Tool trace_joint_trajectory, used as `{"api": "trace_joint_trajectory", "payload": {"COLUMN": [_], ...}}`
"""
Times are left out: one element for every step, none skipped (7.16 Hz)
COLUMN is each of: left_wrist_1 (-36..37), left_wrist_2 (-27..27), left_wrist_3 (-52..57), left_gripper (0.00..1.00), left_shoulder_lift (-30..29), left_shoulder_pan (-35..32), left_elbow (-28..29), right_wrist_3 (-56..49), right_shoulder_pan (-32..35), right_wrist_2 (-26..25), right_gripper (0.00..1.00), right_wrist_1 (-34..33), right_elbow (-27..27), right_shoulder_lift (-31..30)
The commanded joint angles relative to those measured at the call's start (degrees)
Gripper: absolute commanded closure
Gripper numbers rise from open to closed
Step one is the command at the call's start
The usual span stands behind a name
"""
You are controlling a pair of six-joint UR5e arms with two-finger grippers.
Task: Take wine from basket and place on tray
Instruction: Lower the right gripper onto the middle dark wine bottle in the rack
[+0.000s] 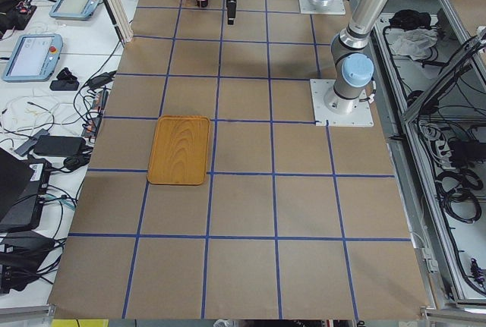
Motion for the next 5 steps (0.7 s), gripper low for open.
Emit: {"api": "trace_joint_trajectory", "payload": {"left_wrist_1": [0.05, -0.03, -0.12, -0.12, -0.12], "left_wrist_2": [-0.22, -0.13, 0.3, 0.39, 0.48], "left_wrist_3": [0.0, 0.0, 0.0, 0.0, 0.0], "left_gripper": [0.0, 0.0, 0.0, 0.0, 0.0], "left_shoulder_lift": [-0.01, -0.01, 0.08, -0.01, 0.17], "left_shoulder_pan": [0.15, 0.15, 0.15, 0.15, 0.15], "left_elbow": [0.0, 0.0, 0.0, 0.0, 0.0], "right_wrist_3": [0.05, 0.05, 0.05, 0.05, 0.05], "right_shoulder_pan": [0.0, 0.0, 0.0, 0.0, 0.0], "right_wrist_2": [0.19, 0.19, 0.19, 0.19, 0.19], "right_gripper": [0.48, 0.67, 0.7, 0.78, 0.85], "right_wrist_1": [-0.85, -0.76, -0.67, -0.59, -0.58], "right_elbow": [0.0, 0.0, 0.0, -0.35, -0.61], "right_shoulder_lift": [0.62, 0.53, 0.27, -0.08, -0.61]}}
